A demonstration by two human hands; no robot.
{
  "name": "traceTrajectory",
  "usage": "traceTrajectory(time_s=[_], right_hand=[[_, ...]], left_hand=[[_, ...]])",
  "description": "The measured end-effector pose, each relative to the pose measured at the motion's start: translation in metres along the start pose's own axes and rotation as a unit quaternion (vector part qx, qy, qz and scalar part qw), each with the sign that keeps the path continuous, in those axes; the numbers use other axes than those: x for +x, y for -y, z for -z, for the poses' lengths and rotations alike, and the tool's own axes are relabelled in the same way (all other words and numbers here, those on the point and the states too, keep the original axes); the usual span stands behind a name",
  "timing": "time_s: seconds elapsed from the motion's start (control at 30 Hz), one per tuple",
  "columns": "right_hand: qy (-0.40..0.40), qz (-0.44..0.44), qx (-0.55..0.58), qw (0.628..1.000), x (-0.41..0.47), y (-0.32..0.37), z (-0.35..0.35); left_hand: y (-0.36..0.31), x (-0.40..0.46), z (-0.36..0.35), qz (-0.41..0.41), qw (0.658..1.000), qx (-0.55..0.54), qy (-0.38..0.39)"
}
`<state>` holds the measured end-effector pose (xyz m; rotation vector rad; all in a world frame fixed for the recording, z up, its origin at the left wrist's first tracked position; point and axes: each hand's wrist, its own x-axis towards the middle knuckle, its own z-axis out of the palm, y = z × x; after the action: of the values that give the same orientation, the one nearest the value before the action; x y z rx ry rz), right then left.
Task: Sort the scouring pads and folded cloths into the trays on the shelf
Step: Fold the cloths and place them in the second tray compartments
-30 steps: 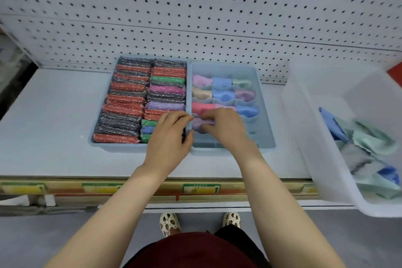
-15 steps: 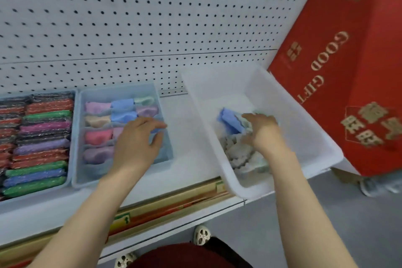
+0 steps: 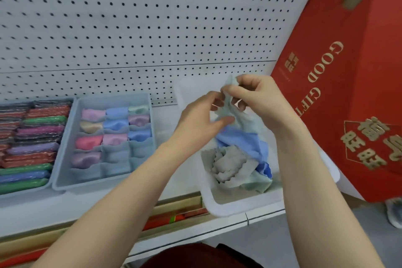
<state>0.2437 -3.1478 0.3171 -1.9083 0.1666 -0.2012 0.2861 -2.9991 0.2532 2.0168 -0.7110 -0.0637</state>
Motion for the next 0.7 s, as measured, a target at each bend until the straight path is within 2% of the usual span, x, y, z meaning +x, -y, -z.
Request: traceTrajectory(time_s=[0.1, 0.2, 0.37, 0.5, 0.57, 0.7], right_hand=[[0.027, 0.048, 0.047, 0.997, 0.009, 0.025, -0.004], [0.006, 0.095, 0.058, 0.994, 0.023, 0.045, -0.01], [-0.044, 0.104, 0.102, 0.988, 0.049, 0.068, -0.019], [-0.074, 0.106, 0.127, 0.983, 0.069, 0.072, -0.029], [-0.072, 0.103, 0.138, 0.982, 0.079, 0.07, -0.035], [-0.03, 0.072, 0.138, 0.987, 0.093, 0.059, -0.053]], left_hand=[[-0.003, 0.006, 0.014, 0.013, 0.998, -0.002, -0.066], [0.001, 0.009, 0.036, 0.021, 0.995, -0.029, -0.098], [0.004, 0.003, 0.102, 0.062, 0.979, -0.174, -0.086], [0.017, -0.012, 0.168, 0.096, 0.984, -0.135, -0.066], [0.028, -0.02, 0.197, 0.116, 0.981, -0.12, -0.096], [0.057, -0.034, 0.239, 0.135, 0.96, -0.139, -0.204]])
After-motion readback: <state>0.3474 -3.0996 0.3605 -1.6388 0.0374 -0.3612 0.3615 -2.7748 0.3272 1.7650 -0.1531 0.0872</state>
